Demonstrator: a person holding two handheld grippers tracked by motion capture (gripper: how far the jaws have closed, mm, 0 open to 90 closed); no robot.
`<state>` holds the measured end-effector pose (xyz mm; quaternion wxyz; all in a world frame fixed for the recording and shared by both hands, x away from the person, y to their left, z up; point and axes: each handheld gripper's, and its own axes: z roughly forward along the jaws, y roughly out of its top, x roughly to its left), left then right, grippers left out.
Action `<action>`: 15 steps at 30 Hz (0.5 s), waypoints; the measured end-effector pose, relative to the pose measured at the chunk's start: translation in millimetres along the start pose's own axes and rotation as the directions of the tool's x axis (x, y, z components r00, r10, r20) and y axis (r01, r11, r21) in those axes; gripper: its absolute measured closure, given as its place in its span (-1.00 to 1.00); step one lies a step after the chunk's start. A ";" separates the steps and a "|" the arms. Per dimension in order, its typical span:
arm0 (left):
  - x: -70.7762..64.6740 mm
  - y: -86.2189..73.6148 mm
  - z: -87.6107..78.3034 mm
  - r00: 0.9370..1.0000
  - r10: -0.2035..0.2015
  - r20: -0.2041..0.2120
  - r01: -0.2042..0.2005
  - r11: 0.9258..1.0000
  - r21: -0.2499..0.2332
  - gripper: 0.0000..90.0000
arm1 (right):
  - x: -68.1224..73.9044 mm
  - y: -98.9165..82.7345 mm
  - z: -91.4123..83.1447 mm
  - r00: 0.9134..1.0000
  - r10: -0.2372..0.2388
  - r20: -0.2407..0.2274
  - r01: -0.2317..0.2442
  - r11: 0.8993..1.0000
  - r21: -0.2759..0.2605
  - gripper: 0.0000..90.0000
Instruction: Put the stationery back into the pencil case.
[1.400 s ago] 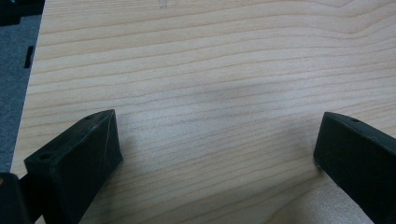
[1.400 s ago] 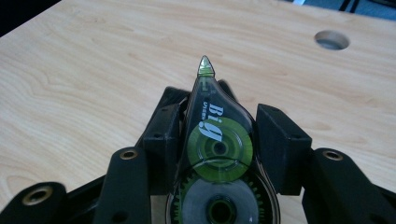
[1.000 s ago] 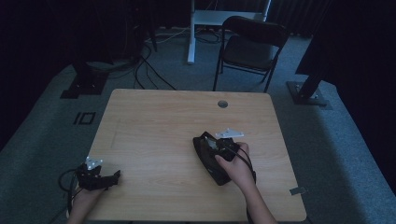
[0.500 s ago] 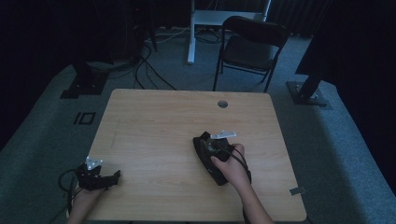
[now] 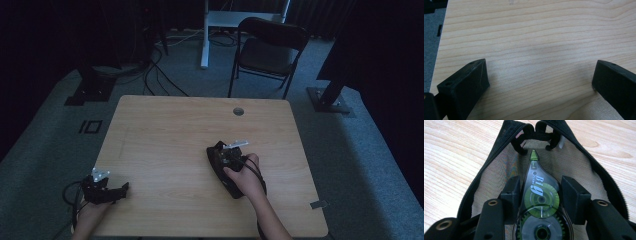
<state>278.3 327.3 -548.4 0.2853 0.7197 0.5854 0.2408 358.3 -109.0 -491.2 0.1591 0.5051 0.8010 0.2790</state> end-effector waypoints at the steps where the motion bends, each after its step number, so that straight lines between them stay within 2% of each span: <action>1: 0.0 0.0 0.0 1.000 0.000 0.000 0.000 1.000 0.000 -0.98 | -0.2 -0.2 1.0 1.000 0.000 0.000 0.000 1.000 0.005 0.13; 10: 0.0 0.0 0.0 1.000 0.000 0.000 0.000 1.000 0.000 -0.98 | -0.9 1.3 6.7 1.000 0.010 -0.001 -0.010 1.000 0.029 0.13; 15: 0.0 0.0 0.0 1.000 0.000 0.000 0.000 1.000 0.000 -0.98 | -0.8 1.5 10.5 1.000 0.001 0.005 -0.001 0.999 0.047 0.13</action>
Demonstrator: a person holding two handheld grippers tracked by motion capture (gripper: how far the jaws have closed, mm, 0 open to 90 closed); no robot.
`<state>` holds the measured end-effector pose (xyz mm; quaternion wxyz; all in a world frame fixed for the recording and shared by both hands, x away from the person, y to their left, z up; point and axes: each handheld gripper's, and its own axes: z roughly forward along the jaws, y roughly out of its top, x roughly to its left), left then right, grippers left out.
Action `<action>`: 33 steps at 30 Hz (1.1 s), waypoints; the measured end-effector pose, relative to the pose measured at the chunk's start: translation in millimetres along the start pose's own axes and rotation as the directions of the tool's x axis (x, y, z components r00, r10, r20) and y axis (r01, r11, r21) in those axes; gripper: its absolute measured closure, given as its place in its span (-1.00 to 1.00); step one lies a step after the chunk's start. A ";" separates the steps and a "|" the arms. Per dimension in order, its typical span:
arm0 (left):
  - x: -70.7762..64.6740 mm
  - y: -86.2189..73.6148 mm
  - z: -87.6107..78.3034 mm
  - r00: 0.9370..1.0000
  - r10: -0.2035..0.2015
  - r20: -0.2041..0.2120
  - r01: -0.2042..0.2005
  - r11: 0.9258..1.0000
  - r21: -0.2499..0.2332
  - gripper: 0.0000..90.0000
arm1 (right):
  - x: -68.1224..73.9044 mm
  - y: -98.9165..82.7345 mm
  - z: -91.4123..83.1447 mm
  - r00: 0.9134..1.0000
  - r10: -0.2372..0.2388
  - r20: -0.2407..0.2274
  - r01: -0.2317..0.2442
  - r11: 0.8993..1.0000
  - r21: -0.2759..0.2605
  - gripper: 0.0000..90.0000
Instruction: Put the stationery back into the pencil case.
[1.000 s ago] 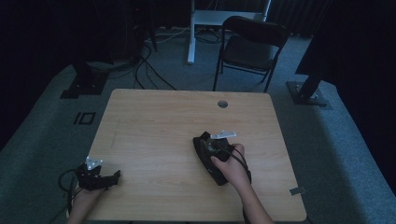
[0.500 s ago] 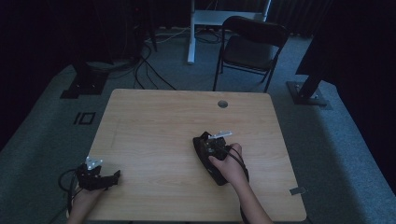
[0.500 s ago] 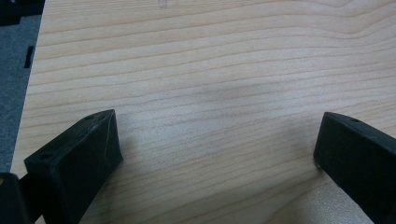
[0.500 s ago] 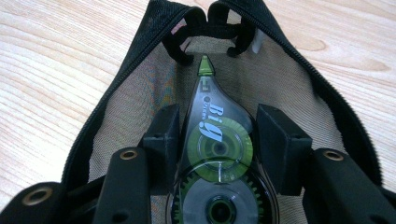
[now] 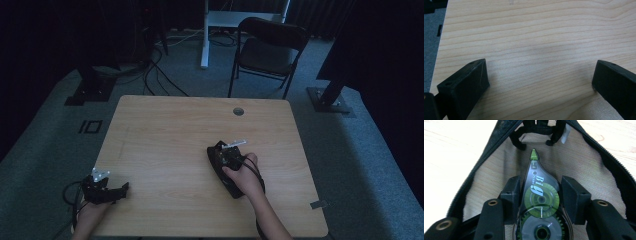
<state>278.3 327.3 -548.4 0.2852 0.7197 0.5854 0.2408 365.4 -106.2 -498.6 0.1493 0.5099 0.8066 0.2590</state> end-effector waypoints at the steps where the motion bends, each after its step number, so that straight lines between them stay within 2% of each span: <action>1: 0.0 0.0 0.0 1.000 0.000 0.000 0.000 1.000 0.000 -0.98 | -0.4 0.3 0.4 1.000 0.002 0.004 -0.002 1.000 0.003 0.13; 7: 0.0 0.0 0.0 1.000 0.000 0.000 0.000 1.000 0.000 -0.98 | -0.9 0.8 0.6 1.000 -0.007 -0.004 0.007 1.000 0.020 0.13; 14: 0.0 0.0 0.0 1.000 0.000 0.000 0.000 1.000 0.000 -0.98 | -2.5 0.9 -3.5 1.000 -0.006 -0.022 0.006 1.000 0.011 0.13; 20: 0.0 0.0 0.0 1.000 0.000 0.000 0.000 1.000 0.000 -0.98 | -8.8 0.3 -15.6 0.999 0.002 -0.042 -0.004 0.999 -0.044 0.06; 25: 0.0 0.0 0.0 1.000 0.000 0.000 0.000 1.000 0.000 -0.98 | -11.7 -1.4 -27.8 0.998 -0.026 -0.063 0.020 0.995 -0.093 0.03; 30: 0.0 0.0 0.0 1.000 0.000 0.000 0.000 1.000 0.000 -0.98 | -11.8 -2.9 -44.5 0.994 -0.051 -0.099 0.036 0.987 -0.156 0.00; 33: 0.0 0.0 0.0 1.000 0.000 0.000 0.000 1.000 0.000 -0.98 | -14.2 -4.2 -51.6 0.990 -0.051 -0.130 0.025 0.981 -0.194 -0.01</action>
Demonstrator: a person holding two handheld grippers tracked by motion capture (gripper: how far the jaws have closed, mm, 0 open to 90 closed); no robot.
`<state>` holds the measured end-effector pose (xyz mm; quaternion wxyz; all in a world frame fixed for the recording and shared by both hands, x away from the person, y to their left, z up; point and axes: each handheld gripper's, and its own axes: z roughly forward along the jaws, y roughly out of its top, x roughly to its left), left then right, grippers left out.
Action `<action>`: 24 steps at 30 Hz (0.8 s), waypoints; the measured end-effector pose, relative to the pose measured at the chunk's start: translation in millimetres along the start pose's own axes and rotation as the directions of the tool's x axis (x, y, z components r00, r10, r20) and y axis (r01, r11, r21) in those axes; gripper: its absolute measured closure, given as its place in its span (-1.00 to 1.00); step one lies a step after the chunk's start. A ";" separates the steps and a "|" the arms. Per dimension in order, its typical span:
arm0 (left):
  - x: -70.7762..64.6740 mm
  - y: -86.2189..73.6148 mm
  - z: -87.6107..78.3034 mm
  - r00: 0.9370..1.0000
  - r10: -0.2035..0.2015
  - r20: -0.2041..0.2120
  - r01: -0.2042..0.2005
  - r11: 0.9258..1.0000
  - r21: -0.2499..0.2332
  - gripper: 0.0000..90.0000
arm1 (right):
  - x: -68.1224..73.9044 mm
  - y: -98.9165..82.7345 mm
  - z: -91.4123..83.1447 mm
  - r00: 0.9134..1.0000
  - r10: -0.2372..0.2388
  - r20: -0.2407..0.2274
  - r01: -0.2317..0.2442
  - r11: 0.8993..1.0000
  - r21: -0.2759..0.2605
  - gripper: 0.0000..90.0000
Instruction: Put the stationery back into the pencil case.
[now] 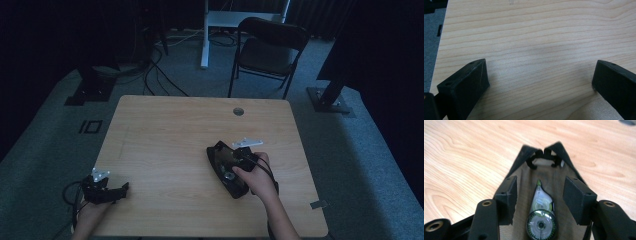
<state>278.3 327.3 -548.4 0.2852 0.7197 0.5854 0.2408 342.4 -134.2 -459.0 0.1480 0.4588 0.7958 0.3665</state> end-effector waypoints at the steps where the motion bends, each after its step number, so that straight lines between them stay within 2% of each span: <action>1: 0.0 0.0 0.0 1.000 0.001 0.000 -0.001 1.000 0.000 -0.98 | -0.7 -0.1 -2.1 1.000 -0.006 -0.002 0.006 1.000 -0.011 -0.03; 4: 0.0 0.0 0.0 1.000 0.000 0.000 0.000 1.000 0.000 -0.98 | -4.0 -0.6 -8.2 1.000 -0.012 0.005 0.012 0.999 -0.035 -0.09; 6: 0.0 0.0 0.0 1.000 0.000 0.000 0.000 1.000 0.000 -0.98 | -7.3 -1.8 -11.6 1.000 -0.014 0.004 0.014 0.998 -0.062 -0.20; 8: 0.0 0.0 0.0 1.000 0.000 0.000 0.000 1.000 0.000 -0.98 | -9.2 -2.9 -14.8 1.000 -0.002 0.008 0.002 0.998 -0.070 -0.24; 13: 0.0 0.0 0.0 1.000 0.000 0.000 0.000 1.000 0.000 -0.98 | -18.6 -5.7 -21.4 1.000 0.017 0.007 -0.016 0.991 -0.132 -0.36; 17: 0.0 0.0 0.0 1.000 0.000 0.000 0.000 1.000 0.000 -0.98 | -27.2 -7.6 -26.2 1.000 -0.011 0.029 0.015 0.989 -0.147 -0.48; 19: 0.0 0.0 0.0 1.000 0.000 0.000 0.000 1.000 0.000 -0.98 | -29.2 -8.3 -27.2 0.999 -0.012 0.032 0.017 0.989 -0.146 -0.51; 20: 0.0 0.0 0.0 1.000 0.000 0.000 0.000 1.000 0.000 -0.98 | -33.4 -9.7 -29.1 0.999 0.005 0.047 0.003 0.987 -0.159 -0.54; 24: 0.0 0.0 0.0 1.000 0.000 0.000 0.000 1.000 0.000 -0.98 | -41.2 -13.7 -31.7 0.997 0.001 0.077 0.011 0.988 -0.156 -0.59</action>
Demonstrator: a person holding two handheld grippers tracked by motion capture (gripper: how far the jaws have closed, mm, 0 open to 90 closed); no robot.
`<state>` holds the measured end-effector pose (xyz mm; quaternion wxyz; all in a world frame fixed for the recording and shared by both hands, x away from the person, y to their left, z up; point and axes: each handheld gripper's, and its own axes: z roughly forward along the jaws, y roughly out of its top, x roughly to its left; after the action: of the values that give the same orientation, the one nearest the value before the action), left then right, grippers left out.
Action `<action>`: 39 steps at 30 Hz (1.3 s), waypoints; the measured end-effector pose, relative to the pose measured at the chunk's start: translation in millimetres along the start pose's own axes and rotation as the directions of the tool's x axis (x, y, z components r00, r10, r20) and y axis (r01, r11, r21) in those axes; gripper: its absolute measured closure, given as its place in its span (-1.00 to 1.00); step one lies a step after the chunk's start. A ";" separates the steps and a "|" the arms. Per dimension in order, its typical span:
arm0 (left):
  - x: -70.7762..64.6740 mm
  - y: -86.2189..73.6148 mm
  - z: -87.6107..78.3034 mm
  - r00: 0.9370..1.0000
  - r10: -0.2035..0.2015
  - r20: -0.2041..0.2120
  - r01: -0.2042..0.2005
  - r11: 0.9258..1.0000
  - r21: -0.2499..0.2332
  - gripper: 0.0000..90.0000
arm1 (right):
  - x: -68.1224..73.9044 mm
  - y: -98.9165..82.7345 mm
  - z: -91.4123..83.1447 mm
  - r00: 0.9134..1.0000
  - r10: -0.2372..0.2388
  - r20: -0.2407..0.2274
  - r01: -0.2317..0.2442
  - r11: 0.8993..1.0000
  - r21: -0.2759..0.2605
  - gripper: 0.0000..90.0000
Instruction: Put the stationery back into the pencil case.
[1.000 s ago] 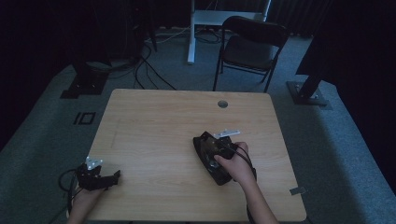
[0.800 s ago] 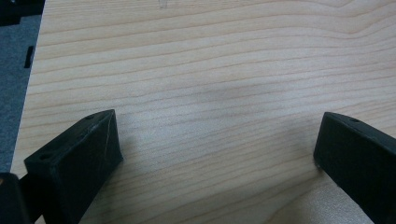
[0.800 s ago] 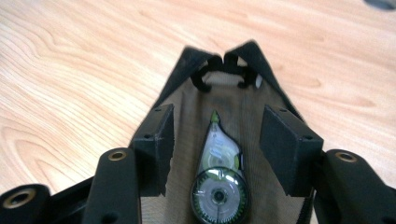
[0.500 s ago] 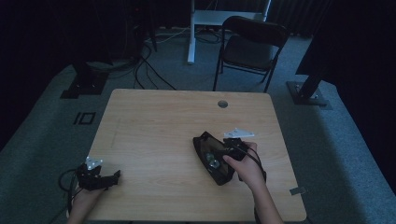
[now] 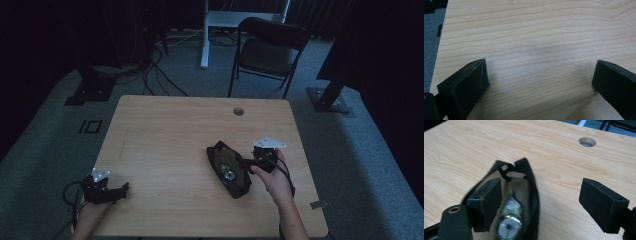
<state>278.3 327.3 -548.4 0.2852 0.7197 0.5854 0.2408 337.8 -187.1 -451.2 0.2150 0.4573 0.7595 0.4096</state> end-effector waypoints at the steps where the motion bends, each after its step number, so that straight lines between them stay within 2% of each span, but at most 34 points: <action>1: 0.0 0.0 0.0 1.000 0.000 0.000 0.000 1.000 0.000 -0.98 | -1.5 -1.0 -0.6 1.000 0.004 0.003 -0.004 1.000 0.002 -0.60; 15: 0.0 0.0 -0.1 1.000 0.000 0.000 0.000 1.000 0.001 -0.98 | -24.8 -23.2 -4.8 0.997 0.062 0.052 -0.063 0.998 0.005 -0.61; 20: 0.0 0.0 -0.1 1.000 0.000 0.000 0.000 1.000 0.001 -0.98 | -32.3 -34.4 -3.7 0.995 0.072 0.075 -0.074 0.997 0.025 -0.61; 39: -0.1 0.0 0.0 1.000 -0.001 0.000 0.001 1.000 0.000 -0.98 | -56.6 -78.2 3.8 0.980 0.130 0.152 -0.143 0.986 0.081 -0.61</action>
<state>278.3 327.2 -548.4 0.2852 0.7193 0.5860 0.2405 327.6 -254.0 -520.1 0.2201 0.5464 0.7266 0.3536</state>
